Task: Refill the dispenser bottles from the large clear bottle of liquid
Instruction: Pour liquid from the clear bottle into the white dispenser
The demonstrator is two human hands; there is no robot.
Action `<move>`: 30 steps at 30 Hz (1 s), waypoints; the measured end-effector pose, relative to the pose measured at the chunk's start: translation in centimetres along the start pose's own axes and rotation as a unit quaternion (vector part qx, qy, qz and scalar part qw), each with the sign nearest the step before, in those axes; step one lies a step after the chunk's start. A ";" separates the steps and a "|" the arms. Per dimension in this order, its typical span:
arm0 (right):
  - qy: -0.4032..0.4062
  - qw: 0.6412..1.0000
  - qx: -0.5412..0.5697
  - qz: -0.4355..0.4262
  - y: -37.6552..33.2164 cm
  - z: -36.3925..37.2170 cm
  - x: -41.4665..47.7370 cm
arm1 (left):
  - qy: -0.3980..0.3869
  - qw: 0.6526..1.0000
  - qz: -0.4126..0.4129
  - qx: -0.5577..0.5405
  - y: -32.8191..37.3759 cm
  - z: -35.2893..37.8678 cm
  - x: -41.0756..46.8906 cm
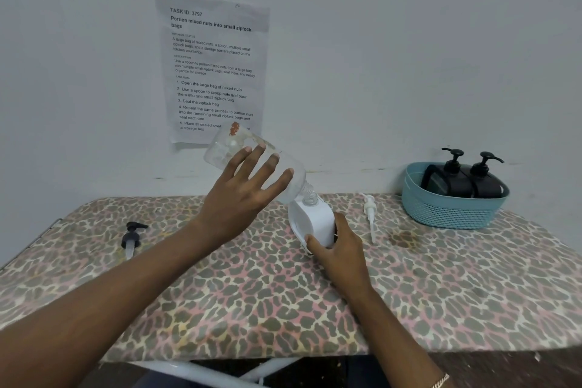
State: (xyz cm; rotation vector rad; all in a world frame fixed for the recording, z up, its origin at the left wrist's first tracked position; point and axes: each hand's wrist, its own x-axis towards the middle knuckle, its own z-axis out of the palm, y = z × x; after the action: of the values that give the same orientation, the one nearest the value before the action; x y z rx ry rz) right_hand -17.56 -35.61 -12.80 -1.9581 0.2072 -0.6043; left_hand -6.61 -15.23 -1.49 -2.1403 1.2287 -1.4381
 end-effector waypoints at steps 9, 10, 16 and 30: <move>0.002 1.000 0.005 0.004 0.0 0.0 0.0 | -0.004 0.999 0.036 0.006 -0.4 -0.6 0.9; 0.003 1.000 0.004 0.003 0.0 0.1 0.0 | -0.008 0.999 0.041 0.007 -0.5 -0.7 1.0; 0.001 1.000 0.004 0.006 0.0 0.1 0.0 | 0.003 0.997 0.077 0.022 -0.9 -1.2 1.8; 0.000 1.000 -0.003 0.006 0.1 0.1 0.0 | 0.011 0.982 0.179 0.051 -1.5 -2.3 4.3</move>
State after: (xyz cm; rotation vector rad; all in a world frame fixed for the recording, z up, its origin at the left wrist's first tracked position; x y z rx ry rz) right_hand -17.49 -35.60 -12.91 -1.9620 0.2217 -0.5961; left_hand -7.26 -17.20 3.22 -1.7312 1.4279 -1.3357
